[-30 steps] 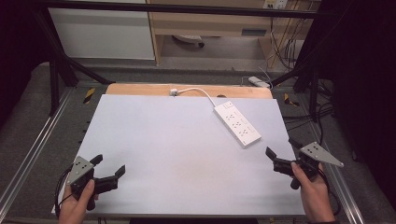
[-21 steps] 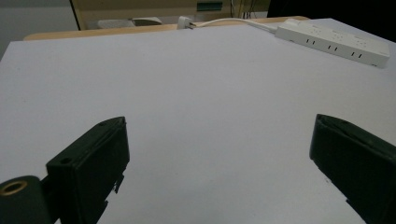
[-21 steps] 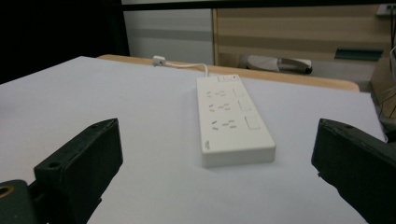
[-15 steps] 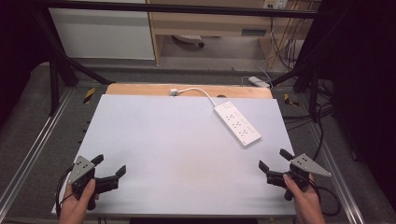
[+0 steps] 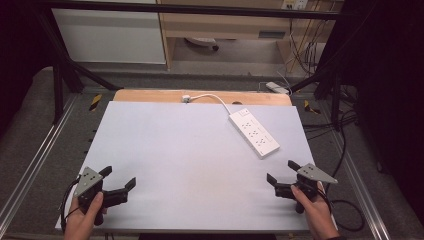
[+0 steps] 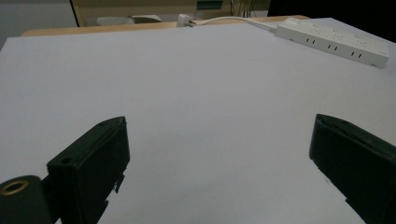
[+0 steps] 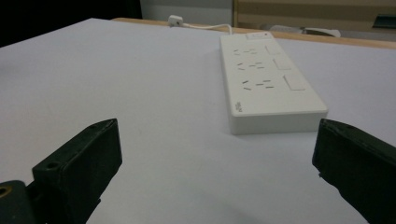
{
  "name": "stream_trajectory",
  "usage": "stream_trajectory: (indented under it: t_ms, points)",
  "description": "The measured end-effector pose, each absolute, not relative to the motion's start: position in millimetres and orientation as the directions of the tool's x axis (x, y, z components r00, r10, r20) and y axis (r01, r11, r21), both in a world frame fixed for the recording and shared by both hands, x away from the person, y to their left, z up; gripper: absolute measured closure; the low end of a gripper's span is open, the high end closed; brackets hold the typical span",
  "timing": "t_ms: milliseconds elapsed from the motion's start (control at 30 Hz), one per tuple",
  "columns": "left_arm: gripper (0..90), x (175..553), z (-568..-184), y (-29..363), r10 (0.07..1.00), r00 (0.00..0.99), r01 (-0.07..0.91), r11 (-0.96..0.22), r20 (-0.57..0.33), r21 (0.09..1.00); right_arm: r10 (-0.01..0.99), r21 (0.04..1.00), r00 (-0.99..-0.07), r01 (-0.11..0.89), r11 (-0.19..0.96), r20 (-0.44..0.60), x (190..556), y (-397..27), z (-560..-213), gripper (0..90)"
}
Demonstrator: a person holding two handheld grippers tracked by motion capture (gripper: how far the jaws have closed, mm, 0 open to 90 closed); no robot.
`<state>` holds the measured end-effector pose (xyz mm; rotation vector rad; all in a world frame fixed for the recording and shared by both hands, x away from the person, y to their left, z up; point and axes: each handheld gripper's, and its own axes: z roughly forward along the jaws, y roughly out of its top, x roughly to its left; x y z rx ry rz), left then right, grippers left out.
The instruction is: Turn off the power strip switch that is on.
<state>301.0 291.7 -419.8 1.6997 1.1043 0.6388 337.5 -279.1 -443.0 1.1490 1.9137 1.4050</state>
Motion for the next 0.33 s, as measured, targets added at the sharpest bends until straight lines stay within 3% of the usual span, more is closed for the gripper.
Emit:
stream_trajectory:
  t_ms: [333]
  points:
    - [4.9, 300.2, -420.4, 289.5, 0.881, 0.467, 0.38, -0.127, -0.072, 0.916, 0.805, 0.919, -0.589, 0.354, 0.174, 0.074, 351.3, -244.8, -452.3, 2.5]
